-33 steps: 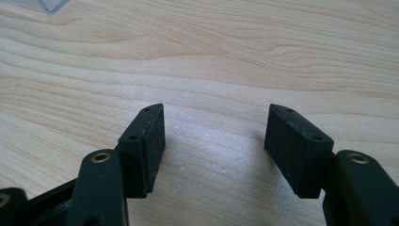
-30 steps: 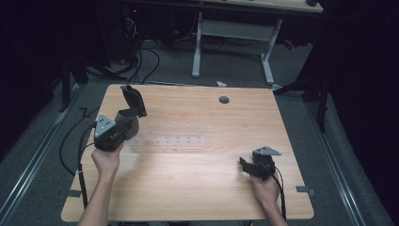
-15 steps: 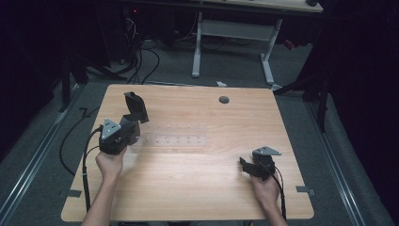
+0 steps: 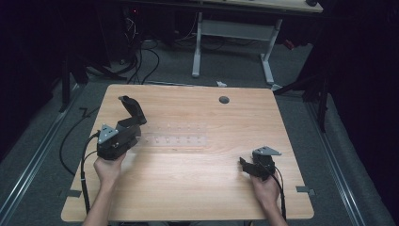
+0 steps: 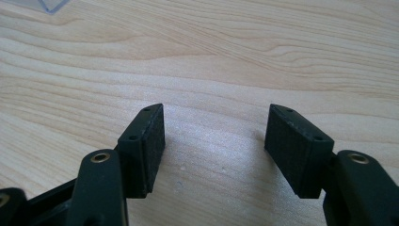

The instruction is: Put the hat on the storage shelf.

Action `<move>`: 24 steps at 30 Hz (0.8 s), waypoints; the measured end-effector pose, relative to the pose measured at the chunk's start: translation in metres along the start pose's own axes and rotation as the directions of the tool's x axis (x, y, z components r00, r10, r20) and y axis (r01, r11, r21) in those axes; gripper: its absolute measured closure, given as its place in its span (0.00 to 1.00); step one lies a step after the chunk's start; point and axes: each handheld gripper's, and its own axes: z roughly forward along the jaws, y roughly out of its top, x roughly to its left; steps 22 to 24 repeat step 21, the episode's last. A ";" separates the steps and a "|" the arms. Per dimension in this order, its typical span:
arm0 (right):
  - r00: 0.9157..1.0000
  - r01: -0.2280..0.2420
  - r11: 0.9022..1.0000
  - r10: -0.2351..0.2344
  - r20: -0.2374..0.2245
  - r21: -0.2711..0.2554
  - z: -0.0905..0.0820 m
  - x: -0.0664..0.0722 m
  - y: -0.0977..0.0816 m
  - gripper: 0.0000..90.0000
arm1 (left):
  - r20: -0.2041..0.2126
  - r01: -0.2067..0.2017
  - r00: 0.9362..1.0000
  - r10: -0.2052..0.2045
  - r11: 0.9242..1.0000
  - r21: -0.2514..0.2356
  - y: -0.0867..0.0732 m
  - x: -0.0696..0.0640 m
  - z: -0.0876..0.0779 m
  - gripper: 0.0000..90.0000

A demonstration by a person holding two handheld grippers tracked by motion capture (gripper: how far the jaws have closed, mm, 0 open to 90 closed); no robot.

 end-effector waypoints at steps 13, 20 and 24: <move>1.000 0.000 1.000 0.000 -0.001 0.000 0.000 0.000 0.000 0.43 | -0.094 -0.015 0.995 0.029 0.989 0.144 -0.035 0.009 -0.021 0.46; 1.000 0.002 1.000 -0.002 -0.001 0.000 0.000 0.000 0.000 0.42 | -0.168 -0.087 0.978 0.123 0.975 0.203 -0.065 0.020 -0.023 0.37; 1.000 0.002 1.000 -0.002 -0.002 0.001 0.000 0.000 0.000 0.42 | -0.169 -0.085 0.978 0.120 0.976 0.203 -0.065 0.020 -0.023 0.37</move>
